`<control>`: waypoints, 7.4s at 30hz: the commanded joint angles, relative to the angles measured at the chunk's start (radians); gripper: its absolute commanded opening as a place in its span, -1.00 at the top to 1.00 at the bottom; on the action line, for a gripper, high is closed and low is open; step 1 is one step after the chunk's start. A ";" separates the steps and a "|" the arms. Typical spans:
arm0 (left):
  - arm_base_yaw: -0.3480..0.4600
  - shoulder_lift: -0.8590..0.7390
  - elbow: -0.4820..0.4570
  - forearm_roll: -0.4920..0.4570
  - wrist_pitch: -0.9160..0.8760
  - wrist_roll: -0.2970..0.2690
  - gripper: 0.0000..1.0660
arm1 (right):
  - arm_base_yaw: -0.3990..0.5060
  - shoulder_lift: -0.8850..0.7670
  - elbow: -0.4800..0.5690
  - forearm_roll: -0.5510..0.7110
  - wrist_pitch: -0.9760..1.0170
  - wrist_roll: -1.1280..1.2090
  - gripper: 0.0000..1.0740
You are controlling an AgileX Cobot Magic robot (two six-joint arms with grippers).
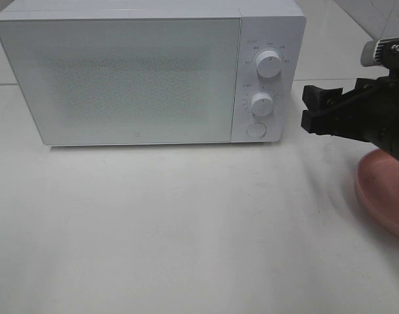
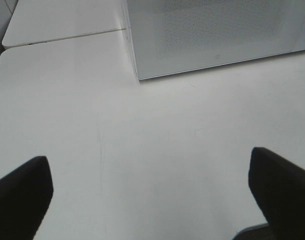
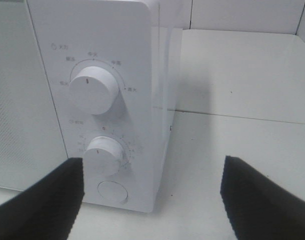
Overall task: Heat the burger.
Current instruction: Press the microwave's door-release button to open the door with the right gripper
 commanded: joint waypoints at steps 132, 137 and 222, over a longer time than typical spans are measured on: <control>-0.005 -0.016 0.003 -0.001 0.000 -0.003 -0.88 | 0.178 0.631 -0.358 0.258 -0.113 1.608 1.00; -0.005 -0.016 0.003 -0.001 0.000 -0.003 -0.88 | 0.159 0.653 -0.404 0.258 -0.088 1.592 1.00; -0.005 -0.016 0.003 -0.001 0.000 -0.003 -0.88 | 0.158 0.657 -0.517 0.332 -0.023 1.496 1.00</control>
